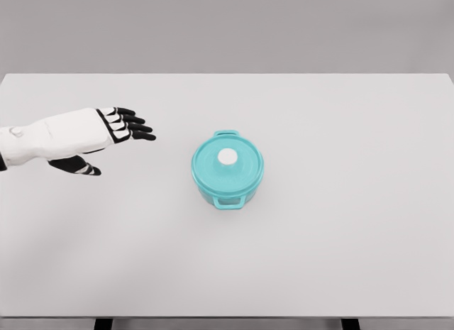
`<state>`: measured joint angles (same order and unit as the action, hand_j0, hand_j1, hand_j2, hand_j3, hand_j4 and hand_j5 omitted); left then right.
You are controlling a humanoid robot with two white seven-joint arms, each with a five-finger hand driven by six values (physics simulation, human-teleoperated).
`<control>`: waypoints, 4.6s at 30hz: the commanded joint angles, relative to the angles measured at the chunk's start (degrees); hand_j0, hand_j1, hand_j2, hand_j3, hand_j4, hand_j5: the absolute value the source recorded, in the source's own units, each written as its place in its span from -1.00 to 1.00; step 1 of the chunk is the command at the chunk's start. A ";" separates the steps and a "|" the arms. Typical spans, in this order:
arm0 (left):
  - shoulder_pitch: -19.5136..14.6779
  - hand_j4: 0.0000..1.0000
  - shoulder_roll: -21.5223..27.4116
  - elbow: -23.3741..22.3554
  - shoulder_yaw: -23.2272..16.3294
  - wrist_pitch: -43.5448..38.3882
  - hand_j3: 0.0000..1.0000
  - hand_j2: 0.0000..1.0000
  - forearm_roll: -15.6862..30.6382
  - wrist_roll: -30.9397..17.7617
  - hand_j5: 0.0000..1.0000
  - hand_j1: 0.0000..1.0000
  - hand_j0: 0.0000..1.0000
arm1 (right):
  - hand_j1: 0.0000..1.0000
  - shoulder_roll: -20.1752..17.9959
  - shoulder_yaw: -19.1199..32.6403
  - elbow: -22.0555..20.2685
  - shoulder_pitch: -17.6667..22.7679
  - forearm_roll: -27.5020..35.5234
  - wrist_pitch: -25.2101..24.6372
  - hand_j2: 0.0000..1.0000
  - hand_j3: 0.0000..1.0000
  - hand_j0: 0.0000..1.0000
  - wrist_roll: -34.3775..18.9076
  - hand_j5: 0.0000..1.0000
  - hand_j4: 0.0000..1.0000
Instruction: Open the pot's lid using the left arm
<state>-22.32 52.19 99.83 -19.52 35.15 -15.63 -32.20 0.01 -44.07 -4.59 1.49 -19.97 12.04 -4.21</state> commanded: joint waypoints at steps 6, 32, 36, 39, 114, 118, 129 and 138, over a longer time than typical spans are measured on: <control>0.00 1.00 0.28 0.01 -0.08 -0.15 1.00 1.00 0.25 0.03 1.00 1.00 1.00 | 1.00 -0.01 -0.05 0.02 0.88 0.01 0.00 1.00 1.00 1.00 -0.01 1.00 1.00; -33.84 1.00 -4.02 -0.16 -29.96 -0.15 1.00 1.00 3.50 -2.26 1.00 1.00 1.00 | 1.00 -0.01 -0.05 -0.07 0.97 0.01 0.00 1.00 1.00 1.00 -0.01 1.00 1.00; -34.72 1.00 -8.42 -0.52 -30.22 -0.15 1.00 1.00 3.24 -2.34 1.00 1.00 1.00 | 1.00 -0.01 -0.05 -0.07 0.97 0.01 0.00 1.00 1.00 1.00 -0.01 1.00 1.00; -34.80 1.00 -8.68 -0.69 -30.57 -0.15 1.00 1.00 3.24 -2.34 1.00 1.00 1.00 | 1.00 -0.01 -0.05 0.02 0.88 0.01 0.00 1.00 1.00 1.00 -0.01 1.00 1.00; -31.38 0.67 -22.66 -13.87 -36.37 -0.15 0.67 0.67 -12.41 -2.43 0.67 0.67 0.67 | 1.00 -0.01 -0.05 0.02 0.88 0.01 0.00 1.00 1.00 1.00 -0.01 1.00 1.00; -31.38 0.67 -22.48 -13.70 -36.29 -0.15 0.67 0.67 -12.14 -2.43 0.67 0.67 0.67 | 1.00 -0.01 -0.05 -0.07 0.97 0.01 0.00 1.00 1.00 1.00 -0.01 1.00 1.00; -31.64 0.66 -21.69 -13.35 -35.76 -0.15 0.66 0.66 -9.77 -2.26 0.66 0.66 0.66 | 1.00 -0.01 -0.05 0.02 0.88 0.01 0.00 1.00 1.00 1.00 -0.01 1.00 1.00; -31.55 0.46 -21.78 -13.52 -36.20 -0.15 0.46 0.46 -9.86 -2.26 0.46 0.46 0.46 | 1.00 -0.01 -0.05 0.02 0.97 0.01 0.00 1.00 1.00 1.00 -0.01 1.00 1.00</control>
<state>-53.88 30.42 86.37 -55.74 35.14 -25.74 -34.48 0.01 -44.13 -4.58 2.46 -19.96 12.04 -4.21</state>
